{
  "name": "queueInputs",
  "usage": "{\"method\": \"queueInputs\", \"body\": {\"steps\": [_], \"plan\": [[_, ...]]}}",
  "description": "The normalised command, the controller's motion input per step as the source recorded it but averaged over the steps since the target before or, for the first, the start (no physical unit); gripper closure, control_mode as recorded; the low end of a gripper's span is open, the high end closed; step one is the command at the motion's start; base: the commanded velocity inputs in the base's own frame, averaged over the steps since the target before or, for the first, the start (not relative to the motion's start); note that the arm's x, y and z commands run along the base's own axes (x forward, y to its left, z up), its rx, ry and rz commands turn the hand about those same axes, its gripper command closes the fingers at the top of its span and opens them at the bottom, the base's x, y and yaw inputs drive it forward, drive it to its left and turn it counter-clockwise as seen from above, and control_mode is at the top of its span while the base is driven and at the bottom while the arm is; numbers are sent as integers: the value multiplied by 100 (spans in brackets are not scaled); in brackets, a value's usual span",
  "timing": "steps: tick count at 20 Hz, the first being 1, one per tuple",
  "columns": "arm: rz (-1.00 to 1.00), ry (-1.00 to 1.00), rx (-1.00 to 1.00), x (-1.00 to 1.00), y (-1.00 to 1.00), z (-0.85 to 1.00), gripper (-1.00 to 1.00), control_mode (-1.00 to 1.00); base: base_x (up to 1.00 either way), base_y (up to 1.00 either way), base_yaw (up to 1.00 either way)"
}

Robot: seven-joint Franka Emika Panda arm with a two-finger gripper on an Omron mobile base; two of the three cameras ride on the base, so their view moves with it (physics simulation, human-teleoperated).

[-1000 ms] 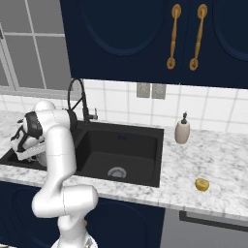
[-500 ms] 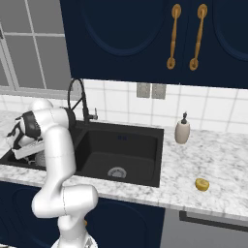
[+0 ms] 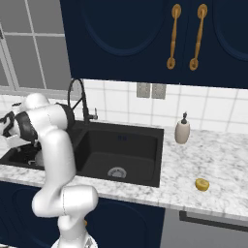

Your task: Put the colander in the sink, put the kiwi in the colander, and turn on the sink faucet and pour water over the colander.

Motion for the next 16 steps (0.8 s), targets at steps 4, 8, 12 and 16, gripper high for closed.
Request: {"method": "queueInputs", "body": {"steps": [4, 8, 12, 16], "plan": [[-7, -7, 0, -38, -30, 91, -100, -100, 0, 0, 0], [-16, -11, -2, -28, -85, 57, -100, -100, 0, 0, 0], [-21, -10, -1, -21, -100, 24, -100, -100, 0, 0, 0], [-23, -11, 0, -46, -100, 0, -100, -100, 0, 0, 0]]}}
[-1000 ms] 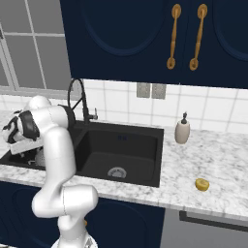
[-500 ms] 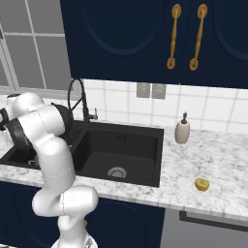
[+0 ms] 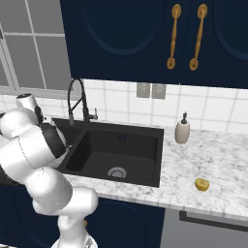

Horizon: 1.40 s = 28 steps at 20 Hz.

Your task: Put the colander in the sink, put the kiwi in the colander, and turn on the sink faucet and pour water over the colander.

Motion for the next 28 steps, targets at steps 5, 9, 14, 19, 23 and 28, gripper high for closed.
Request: {"method": "queueInputs", "body": {"steps": [5, 9, 14, 19, 23, 28], "plan": [[-28, -4, 0, -37, -100, 0, -100, -100, 0, 0, 0], [-32, 1, 3, -3, -100, 0, -100, -100, 0, 0, 0], [-35, 8, 6, 2, -100, 0, -100, -100, 0, 0, 0], [-35, 5, 1, 3, -100, 0, -100, -100, 0, 0, 0], [-35, 1, 0, 0, -100, 4, -100, -100, 0, 0, 0], [-32, 0, 0, 0, -100, 29, -100, -100, 0, 0, 0]]}}
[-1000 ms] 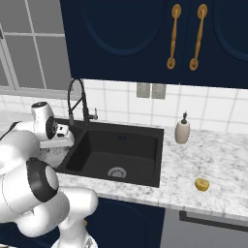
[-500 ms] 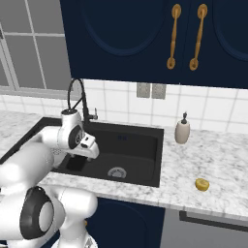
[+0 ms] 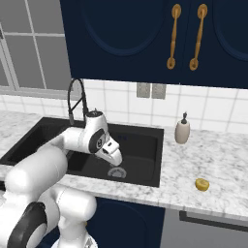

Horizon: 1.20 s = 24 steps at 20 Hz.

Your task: Put the colander in the sink, put the kiwi in the colander, and turn on the sink faucet and pour water over the colander.

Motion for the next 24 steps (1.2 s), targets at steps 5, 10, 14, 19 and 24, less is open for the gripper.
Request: {"method": "queueInputs", "body": {"steps": [5, 10, 14, 19, 24], "plan": [[-24, 0, 0, -2, -100, 22, -100, -100, 0, 0, 0], [-15, 0, 0, -21, -100, 5, -100, -100, 0, 0, 0], [-8, 0, 0, -18, -100, 0, -100, -100, 0, 0, 0], [-2, 0, 0, -1, -95, 0, -100, -100, 0, 0, 0], [-2, 0, 0, 0, -78, 0, -100, -100, 0, 0, 0]]}}
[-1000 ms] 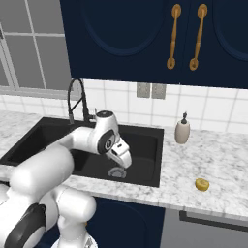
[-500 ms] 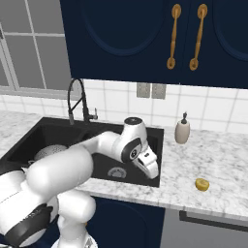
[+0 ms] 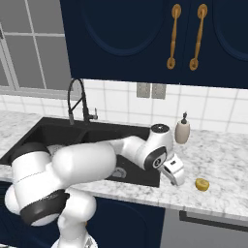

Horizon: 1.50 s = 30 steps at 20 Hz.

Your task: Put the colander in the sink, put the kiwi in the colander, and turn on the sink faucet and pour water over the colander.

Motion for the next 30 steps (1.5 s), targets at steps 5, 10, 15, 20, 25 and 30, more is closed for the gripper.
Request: {"method": "queueInputs", "body": {"steps": [5, 10, 15, 20, 25, 30], "plan": [[0, 0, 0, 0, -61, 0, -100, -100, 0, 0, 0], [0, 0, 0, 0, -47, 0, -100, -100, 0, 0, 0], [0, 0, 0, 0, -44, -3, -100, -100, 0, 0, 0], [0, 0, 0, 0, -32, -17, -100, -100, 0, 0, 0], [0, 0, 0, 5, -15, -22, -100, -100, 0, 0, 0], [0, 0, 0, 19, -3, -15, -100, -100, 0, 0, 0]]}}
